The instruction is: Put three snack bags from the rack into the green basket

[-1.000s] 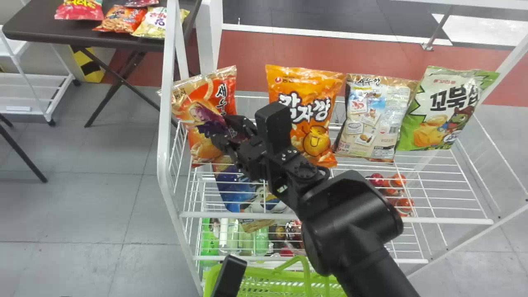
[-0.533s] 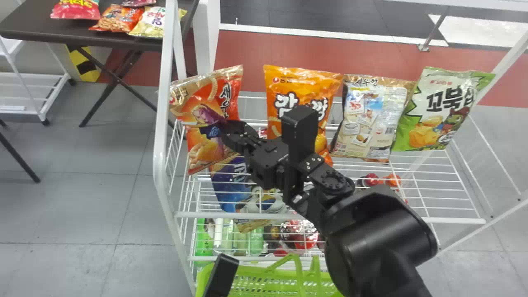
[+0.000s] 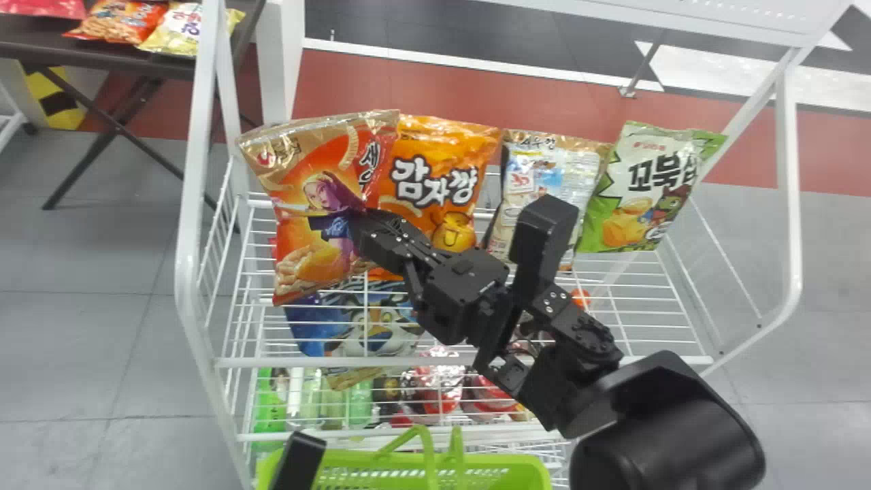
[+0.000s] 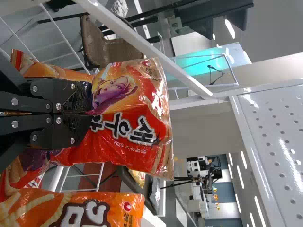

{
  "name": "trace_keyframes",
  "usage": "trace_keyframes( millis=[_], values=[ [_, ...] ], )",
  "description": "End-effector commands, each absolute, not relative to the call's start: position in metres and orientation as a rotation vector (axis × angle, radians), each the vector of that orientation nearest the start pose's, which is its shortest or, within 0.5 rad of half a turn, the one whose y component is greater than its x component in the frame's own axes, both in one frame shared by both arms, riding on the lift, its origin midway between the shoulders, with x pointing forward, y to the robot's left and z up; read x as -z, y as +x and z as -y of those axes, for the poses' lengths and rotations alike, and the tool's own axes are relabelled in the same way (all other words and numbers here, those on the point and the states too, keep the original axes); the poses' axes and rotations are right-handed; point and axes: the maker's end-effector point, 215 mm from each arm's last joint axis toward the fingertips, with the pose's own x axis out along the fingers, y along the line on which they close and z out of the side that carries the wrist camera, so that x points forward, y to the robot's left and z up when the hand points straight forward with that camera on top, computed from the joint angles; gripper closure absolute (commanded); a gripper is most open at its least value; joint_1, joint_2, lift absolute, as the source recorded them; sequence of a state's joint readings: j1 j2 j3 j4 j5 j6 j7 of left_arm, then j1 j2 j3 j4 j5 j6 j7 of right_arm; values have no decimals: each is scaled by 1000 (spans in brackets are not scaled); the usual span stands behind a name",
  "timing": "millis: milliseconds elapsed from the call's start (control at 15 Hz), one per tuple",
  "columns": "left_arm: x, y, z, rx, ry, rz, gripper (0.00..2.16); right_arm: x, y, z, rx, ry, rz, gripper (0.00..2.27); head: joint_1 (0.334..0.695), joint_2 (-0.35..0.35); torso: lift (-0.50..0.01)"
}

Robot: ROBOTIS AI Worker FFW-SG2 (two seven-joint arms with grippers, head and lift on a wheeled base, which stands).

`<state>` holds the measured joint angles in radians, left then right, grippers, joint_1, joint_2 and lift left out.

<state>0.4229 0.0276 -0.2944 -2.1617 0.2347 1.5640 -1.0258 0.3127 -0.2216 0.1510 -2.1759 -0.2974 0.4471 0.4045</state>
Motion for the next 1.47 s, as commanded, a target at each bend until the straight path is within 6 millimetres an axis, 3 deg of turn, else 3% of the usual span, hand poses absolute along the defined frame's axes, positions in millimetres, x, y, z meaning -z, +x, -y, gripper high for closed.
trace_keyframes(
  millis=[0, 200, 333, 600, 733, 867, 1067, 1267, 1400],
  values=[
    [415, 122, 80, 1313, -800, -1307, 1332, 303, 415, 92, -691, 161, -243, 2243, 695, -292, 0],
    [414, 124, 79, 1307, -811, -1303, 1332, 300, 380, 142, -651, 167, -343, 2243, 695, -350, 0],
    [414, 128, 75, 1296, -834, -1295, 1332, 295, 361, 177, -624, 161, -394, 2243, 695, -350, 0],
    [417, 130, 68, 1257, -872, -1292, 1332, 305, 324, 232, -566, 127, -588, 2243, 695, -350, 0],
    [415, 129, 72, 1258, -881, -1289, 1332, 323, 292, 250, -551, 168, -707, 2243, 695, -350, 0],
    [418, 130, 72, 1251, -865, -1293, 1332, 353, 246, 251, -545, 281, -871, 2243, 695, -350, 0],
    [418, 133, 72, 1251, -855, -1288, 1332, 390, 195, 230, -561, 398, -1040, 2243, 695, -350, 0],
    [416, 134, 73, 1254, -850, -1283, 1332, 438, 164, 206, -590, 424, -1178, 2243, 695, -350, 0],
    [415, 134, 74, 1258, -848, -1281, 1332, 462, 158, 189, -628, 425, -1203, 2243, 695, -350, 0]
  ],
)
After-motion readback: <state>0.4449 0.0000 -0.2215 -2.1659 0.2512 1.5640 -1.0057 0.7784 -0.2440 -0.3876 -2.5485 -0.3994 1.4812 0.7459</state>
